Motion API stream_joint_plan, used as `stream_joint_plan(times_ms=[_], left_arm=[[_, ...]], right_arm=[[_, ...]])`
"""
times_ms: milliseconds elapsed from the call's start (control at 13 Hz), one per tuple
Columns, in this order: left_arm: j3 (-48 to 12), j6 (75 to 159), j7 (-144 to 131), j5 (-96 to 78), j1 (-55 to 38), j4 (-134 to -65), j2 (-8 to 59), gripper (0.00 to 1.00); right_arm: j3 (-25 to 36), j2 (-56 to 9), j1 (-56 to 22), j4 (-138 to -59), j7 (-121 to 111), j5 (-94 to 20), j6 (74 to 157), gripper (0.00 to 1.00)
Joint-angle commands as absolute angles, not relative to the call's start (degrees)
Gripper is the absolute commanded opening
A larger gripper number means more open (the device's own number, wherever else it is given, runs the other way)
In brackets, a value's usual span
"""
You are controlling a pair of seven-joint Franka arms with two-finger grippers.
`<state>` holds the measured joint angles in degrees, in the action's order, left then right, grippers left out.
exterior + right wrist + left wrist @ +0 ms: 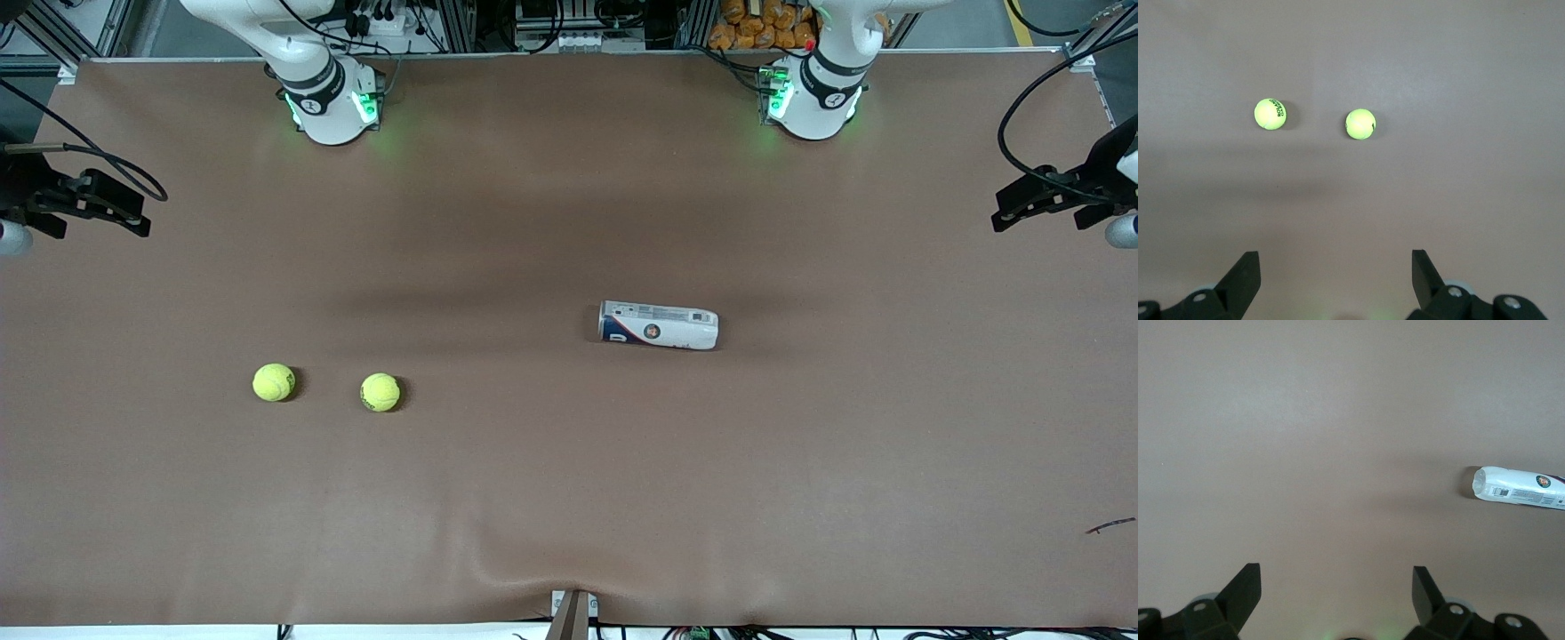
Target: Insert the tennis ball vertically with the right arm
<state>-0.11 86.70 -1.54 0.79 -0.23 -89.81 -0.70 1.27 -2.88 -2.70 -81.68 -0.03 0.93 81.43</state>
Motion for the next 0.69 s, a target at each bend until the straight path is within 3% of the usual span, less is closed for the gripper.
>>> stream_joint_plan(times_ms=[0,615], left_arm=[[0.26,86.4,-2.37,0.62,-0.26,-88.77,-0.09,1.0],[-0.44,83.94,-0.97,-0.44,-1.58,-89.3,1.14,1.0]], right_arm=[[1.23,-2.72,-3.16,-81.83,0.97,2.02,81.74,1.0],[1.23,-2.64,-3.69,-81.83,0.97,2.11,81.83,1.0]])
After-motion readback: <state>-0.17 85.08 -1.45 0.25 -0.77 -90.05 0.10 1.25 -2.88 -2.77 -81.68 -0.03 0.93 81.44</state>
